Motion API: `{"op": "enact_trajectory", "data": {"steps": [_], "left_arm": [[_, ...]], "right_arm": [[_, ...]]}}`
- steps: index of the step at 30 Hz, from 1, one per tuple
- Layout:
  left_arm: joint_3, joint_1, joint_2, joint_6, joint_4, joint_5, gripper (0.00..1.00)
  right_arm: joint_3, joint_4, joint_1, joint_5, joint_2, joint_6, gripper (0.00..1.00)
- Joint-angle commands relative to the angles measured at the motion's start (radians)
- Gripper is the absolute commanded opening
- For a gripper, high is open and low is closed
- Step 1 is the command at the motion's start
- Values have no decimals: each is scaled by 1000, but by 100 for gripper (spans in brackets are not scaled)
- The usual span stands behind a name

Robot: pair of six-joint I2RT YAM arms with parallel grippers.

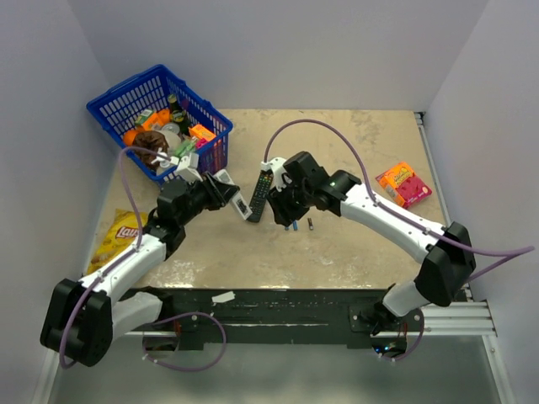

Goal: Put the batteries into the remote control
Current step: Place the remote control at the center of the board.

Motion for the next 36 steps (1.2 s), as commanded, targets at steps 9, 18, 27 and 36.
{"op": "enact_trajectory", "data": {"steps": [9, 18, 27, 36], "left_arm": [[36, -14, 134, 119, -71, 306, 0], [82, -115, 355, 108, -12, 404, 0], [151, -201, 548, 116, 30, 465, 0], [202, -216, 656, 171, -79, 476, 0]], "right_arm": [[-62, 81, 5, 2, -94, -30, 51], [-124, 118, 5, 62, -108, 36, 52], [-148, 139, 0, 133, -126, 42, 53], [-170, 161, -30, 177, -154, 36, 54]]}}
